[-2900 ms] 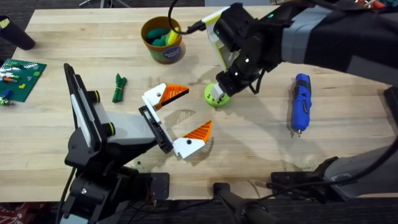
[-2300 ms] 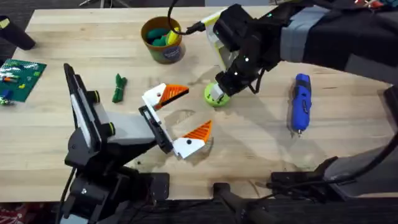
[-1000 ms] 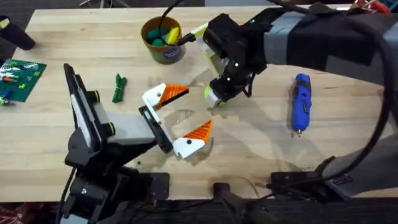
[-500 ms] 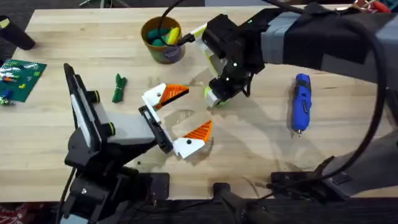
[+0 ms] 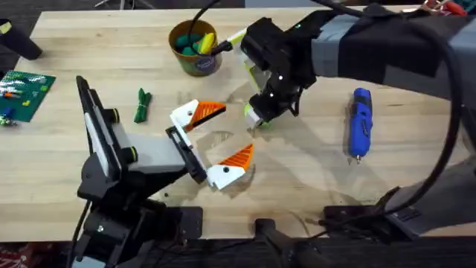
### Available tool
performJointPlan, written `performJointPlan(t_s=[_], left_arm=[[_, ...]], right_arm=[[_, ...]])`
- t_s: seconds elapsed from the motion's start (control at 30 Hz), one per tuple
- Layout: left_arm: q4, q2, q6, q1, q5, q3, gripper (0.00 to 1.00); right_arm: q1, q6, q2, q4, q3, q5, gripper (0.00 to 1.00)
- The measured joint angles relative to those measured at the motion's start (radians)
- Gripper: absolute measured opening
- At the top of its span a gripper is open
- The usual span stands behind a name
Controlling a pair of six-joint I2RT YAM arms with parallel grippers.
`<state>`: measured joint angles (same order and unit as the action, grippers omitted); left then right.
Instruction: Pick up the gripper from the table and insert it into the empty holder that is missing its gripper. Then pick up a screw, insert it into the mounting hole, and use the screwdriver to tighten it. Finally, clean up the table by picking up the vegetable and placing it into the bucket.
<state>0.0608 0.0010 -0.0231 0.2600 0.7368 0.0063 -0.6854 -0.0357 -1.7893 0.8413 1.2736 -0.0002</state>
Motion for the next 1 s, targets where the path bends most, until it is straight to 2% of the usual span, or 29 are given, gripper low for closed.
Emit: performJointPlan(t_s=[0.37,0.47,0.67,1.0], left_arm=[[0.0,0.0,0.0,0.0,0.0,0.0,0.992],[0.0,0.0,0.0,0.0,0.0,0.0,0.992],[0.0,0.0,0.0,0.0,0.0,0.0,0.992],[0.0,0.0,0.0,0.0,0.0,0.0,0.992]], right_arm=[[-0.006,0.003,0.0,0.022,0.003,0.0,0.475],[-0.006,0.007,0.0,0.019,0.003,0.0,0.433],[-0.006,0.008,0.0,0.008,0.003,0.0,0.416],[-0.006,0.014,0.0,0.015,0.003,0.0,0.282]])
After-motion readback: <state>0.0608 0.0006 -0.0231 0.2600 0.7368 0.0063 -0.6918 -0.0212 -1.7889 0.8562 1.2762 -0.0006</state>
